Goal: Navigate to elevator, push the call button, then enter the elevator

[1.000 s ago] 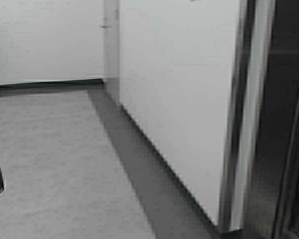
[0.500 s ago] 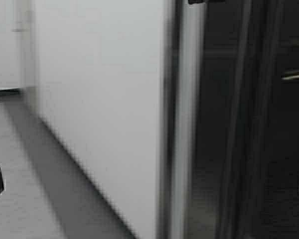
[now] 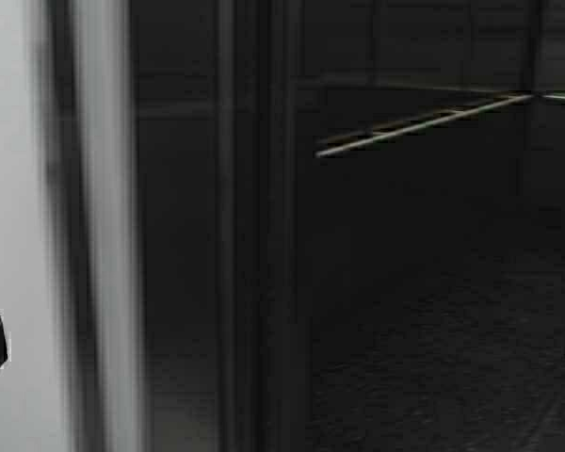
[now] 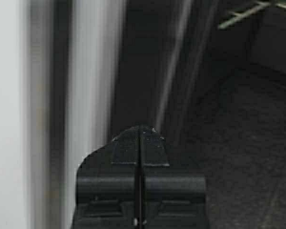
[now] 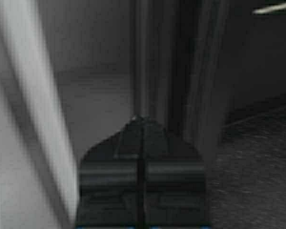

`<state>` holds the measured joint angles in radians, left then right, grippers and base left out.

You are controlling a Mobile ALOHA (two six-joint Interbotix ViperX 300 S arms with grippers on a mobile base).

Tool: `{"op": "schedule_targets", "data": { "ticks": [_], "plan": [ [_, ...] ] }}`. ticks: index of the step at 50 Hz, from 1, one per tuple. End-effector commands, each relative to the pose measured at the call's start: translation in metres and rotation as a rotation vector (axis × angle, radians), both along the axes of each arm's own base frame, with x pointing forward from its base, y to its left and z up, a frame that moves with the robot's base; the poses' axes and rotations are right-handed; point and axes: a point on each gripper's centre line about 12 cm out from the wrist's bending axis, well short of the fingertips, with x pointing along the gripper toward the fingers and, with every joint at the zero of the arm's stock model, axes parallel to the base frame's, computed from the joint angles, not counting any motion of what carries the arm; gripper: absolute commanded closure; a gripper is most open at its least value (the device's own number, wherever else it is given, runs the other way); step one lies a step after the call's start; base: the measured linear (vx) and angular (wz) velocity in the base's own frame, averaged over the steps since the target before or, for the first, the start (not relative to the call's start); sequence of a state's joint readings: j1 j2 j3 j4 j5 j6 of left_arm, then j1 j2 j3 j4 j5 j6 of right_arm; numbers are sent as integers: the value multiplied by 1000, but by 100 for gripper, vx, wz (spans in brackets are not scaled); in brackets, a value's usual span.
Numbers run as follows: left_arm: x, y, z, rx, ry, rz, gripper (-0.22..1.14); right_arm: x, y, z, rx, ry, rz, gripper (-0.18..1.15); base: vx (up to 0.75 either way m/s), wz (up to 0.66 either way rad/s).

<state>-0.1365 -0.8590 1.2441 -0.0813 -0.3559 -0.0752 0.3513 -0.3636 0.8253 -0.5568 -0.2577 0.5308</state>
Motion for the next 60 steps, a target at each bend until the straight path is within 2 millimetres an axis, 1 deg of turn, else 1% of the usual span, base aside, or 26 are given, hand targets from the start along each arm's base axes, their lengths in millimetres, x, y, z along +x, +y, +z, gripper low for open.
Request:
{"op": "schedule_targets", "data": {
  "ticks": [1, 8, 14, 19, 22, 35, 42, 52, 56, 60],
  "plan": [
    [6, -1, 8, 4, -19, -1, 89, 1, 1, 11, 15, -30, 1, 91, 43, -48],
    [5, -1, 8, 2, -25, -1, 89, 2, 1, 11, 20, -30, 3, 91, 43, -48],
    [2, -1, 5, -1, -20, -1, 89, 3, 2, 15, 28, -45, 8, 91, 45, -47],
    [3, -1, 9, 1, -29, -1, 89, 3, 3, 12, 25, -41, 12, 91, 46, -47],
    [2, -1, 7, 6, -25, -1, 89, 3, 3, 11, 25, -37, 11, 91, 44, -45],
    [2, -1, 15, -1, -54, -1, 89, 3, 3, 13, 33, -46, 14, 91, 44, -49],
    [-3, 0, 7, 1, -39, -1, 89, 1, 5, 10, 38, -46, 27, 91, 48, -56],
    [0, 0, 17, 1, -63, -1, 89, 0, 9, 17, 62, -82, 49, 91, 44, -40],
    [0, 0, 14, 2, -56, -1, 89, 0, 9, 14, 55, -75, 49, 91, 46, -28],
    [-1, 0, 12, 1, -51, -1, 89, 3, 10, 6, 46, -55, 49, 91, 49, -24]
  ]
}}
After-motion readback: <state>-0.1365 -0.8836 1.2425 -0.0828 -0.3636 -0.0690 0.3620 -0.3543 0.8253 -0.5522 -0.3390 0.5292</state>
